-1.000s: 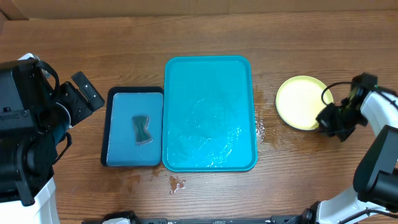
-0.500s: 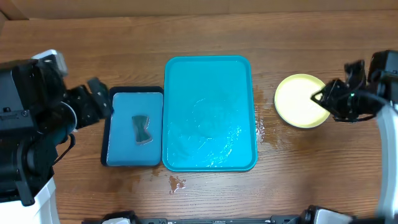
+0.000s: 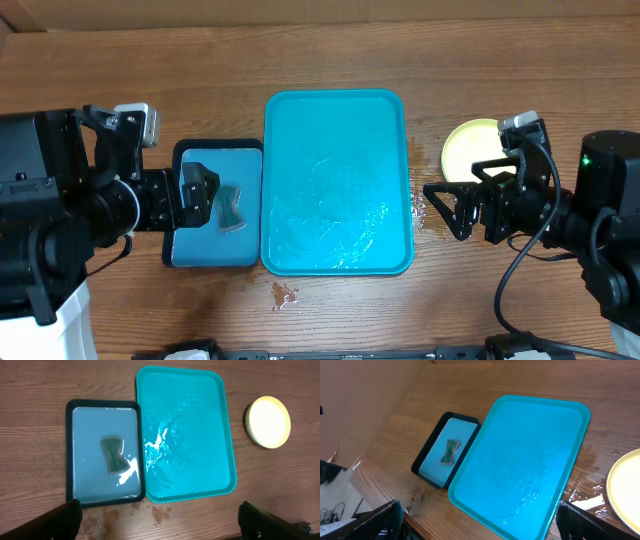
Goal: Clean dirty plates on tray and stack at the side
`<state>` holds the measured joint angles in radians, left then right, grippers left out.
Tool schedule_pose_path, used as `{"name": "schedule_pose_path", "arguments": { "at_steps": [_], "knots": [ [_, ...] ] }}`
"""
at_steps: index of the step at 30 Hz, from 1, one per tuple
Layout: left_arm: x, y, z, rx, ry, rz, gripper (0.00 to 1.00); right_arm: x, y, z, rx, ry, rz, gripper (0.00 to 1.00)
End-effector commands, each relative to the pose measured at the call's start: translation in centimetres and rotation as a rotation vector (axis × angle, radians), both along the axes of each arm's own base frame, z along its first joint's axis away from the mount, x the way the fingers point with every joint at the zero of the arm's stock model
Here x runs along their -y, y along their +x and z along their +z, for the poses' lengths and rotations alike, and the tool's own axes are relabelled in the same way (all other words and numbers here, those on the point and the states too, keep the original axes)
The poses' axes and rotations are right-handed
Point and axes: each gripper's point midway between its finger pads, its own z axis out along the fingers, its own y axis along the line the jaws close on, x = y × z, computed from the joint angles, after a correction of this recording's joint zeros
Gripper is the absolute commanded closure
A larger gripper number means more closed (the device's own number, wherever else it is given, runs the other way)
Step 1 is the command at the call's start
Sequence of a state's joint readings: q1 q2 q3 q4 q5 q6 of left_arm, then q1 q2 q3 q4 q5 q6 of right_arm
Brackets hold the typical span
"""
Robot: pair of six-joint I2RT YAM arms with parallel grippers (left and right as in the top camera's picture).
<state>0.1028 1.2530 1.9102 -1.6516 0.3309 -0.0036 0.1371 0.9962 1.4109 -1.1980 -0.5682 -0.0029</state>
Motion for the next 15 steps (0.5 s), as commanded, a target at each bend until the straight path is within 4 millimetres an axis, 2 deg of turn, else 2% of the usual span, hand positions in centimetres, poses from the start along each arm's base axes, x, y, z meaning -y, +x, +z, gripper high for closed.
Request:
{"name": "schedule_pose_path", "arguments": {
  "at_steps": [1,10,12,15],
  "knots": [
    [0.3,0.5,0.0,0.003,-0.009,-0.03,0.0,-0.1,-0.1,0.3,0.019,-0.004,0.014,0.0],
    [0.2,1.2,-0.6,-0.027,-0.012,-0.03,0.0,-0.2,0.5,-0.6,-0.012,-0.016,0.01,0.0],
    [0.2,1.3,-0.7,-0.032,-0.013,-0.03,0.0,-0.1,0.2,-0.5,-0.003,-0.014,0.01,0.0],
    [0.2,1.5,-0.9,-0.041,-0.014,-0.03,0.0,0.2,-1.5,0.0,0.046,-0.016,0.007,0.0]
  ]
}}
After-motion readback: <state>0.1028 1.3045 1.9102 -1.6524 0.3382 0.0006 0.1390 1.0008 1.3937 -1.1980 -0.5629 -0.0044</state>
